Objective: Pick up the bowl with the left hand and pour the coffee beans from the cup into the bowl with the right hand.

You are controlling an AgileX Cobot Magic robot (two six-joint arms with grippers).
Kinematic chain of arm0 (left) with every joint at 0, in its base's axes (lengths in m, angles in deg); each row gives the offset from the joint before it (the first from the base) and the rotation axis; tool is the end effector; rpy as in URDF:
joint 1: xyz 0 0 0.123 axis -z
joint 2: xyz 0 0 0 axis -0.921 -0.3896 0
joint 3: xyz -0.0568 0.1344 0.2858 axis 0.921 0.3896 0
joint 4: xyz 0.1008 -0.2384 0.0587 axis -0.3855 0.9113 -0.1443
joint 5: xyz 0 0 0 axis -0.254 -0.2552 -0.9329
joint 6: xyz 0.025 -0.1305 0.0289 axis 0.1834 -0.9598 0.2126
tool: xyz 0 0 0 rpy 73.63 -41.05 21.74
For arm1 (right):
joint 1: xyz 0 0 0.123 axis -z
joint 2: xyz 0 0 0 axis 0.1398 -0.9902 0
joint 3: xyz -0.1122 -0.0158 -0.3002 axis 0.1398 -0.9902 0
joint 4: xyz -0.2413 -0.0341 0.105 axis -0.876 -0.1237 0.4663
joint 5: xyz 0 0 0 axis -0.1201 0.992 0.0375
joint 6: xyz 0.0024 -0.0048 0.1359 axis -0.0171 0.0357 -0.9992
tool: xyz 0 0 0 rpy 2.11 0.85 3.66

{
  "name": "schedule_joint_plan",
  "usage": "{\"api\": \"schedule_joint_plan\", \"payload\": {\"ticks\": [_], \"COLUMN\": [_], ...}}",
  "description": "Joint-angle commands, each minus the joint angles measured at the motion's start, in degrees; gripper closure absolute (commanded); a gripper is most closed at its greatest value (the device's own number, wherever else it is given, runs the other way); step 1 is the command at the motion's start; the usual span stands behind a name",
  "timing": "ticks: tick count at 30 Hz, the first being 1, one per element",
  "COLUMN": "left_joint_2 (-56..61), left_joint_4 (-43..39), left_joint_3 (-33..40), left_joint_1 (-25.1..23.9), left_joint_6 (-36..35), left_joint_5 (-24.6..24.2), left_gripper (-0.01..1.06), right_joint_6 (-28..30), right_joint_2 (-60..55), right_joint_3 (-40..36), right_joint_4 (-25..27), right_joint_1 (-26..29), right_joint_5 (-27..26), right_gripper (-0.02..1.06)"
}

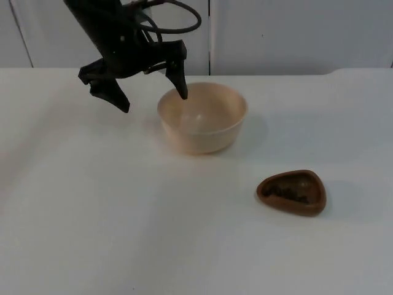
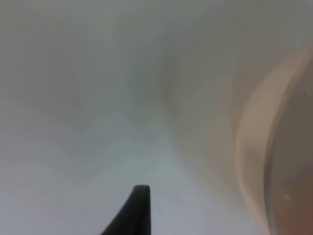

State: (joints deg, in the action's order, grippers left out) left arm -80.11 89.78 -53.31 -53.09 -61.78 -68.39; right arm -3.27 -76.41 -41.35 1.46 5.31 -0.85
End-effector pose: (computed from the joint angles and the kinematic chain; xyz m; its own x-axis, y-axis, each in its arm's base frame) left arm 0.5273 -0.1695 0.1265 -0.9736 0.0135 -0.2278 0.0884 0.9426 -0.3220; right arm 0.0086 -0.0016 0.2662 -0.4627 -0.0300 -0.8860 -0.0379 0.9992 -0.0140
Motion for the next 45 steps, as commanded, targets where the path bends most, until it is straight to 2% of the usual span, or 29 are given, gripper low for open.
{"api": "schedule_joint_plan", "payload": {"ticks": [1,8,13,25,29,32,33,37,38,41,43,44,45], "left_joint_2": [-1.2,-3.9,-5.6,-5.7,-5.7,-5.7,-5.7,-5.7,-5.7,-5.6,-5.5,-5.5,-5.2], "left_joint_4": [-0.6,-0.5,2.9,1.6,1.6,1.2,1.2,1.1,1.1,1.3,1.6,1.6,1.8], "left_joint_3": [-1.5,-3.6,-3.6,-3.6,-3.6,-3.6,-3.6,-3.6,-3.6,-3.6,-3.6,-3.6,-3.6], "left_joint_1": [0.0,-0.3,-2.1,-1.9,-1.7,-0.8,-0.8,-0.3,-0.3,-0.3,-0.3,-0.3,-0.3], "left_joint_6": [-1.3,-2.1,-2.1,-1.6,-1.5,-1.2,-1.2,-1.2,-1.2,-1.2,-1.2,-1.2,-1.2], "left_joint_5": [0.2,2.8,2.7,3.1,3.1,3.8,3.8,4.1,4.1,3.9,3.9,3.9,3.9], "left_gripper": [0.06,0.06,0.06,0.06,0.13,0.32,0.32,0.51,0.51,0.69,0.86,0.86,0.93], "right_joint_6": [0.0,0.0,0.0,0.0,0.0,0.0,0.0,0.0,0.0,0.3,0.5,0.5,0.5], "right_joint_2": [0.2,0.2,0.2,0.2,0.2,0.2,0.2,0.2,0.2,0.2,0.2,0.2,0.2], "right_joint_3": [-0.1,-0.1,-0.1,-0.1,-0.1,-0.1,-0.1,-0.1,-0.1,-0.1,-0.1,-0.1,-0.1], "right_joint_4": [0.0,0.0,0.0,-0.2,-0.2,-0.2,-0.2,-0.3,-0.3,-0.3,-0.3,-0.3,-0.3], "right_joint_1": [0.4,0.4,0.4,0.4,0.4,0.4,0.4,0.4,0.4,0.4,0.4,0.4,0.4], "right_joint_5": [-0.3,-0.3,-0.3,-0.3,-0.3,-0.3,-0.3,-0.3,-0.3,-0.3,-0.3,-0.3,-0.3], "right_gripper": [-0.01,-0.01,-0.01,-0.01,-0.01,-0.01,-0.01,-0.01,-0.01,-0.01,-0.01,-0.01,-0.01]}}
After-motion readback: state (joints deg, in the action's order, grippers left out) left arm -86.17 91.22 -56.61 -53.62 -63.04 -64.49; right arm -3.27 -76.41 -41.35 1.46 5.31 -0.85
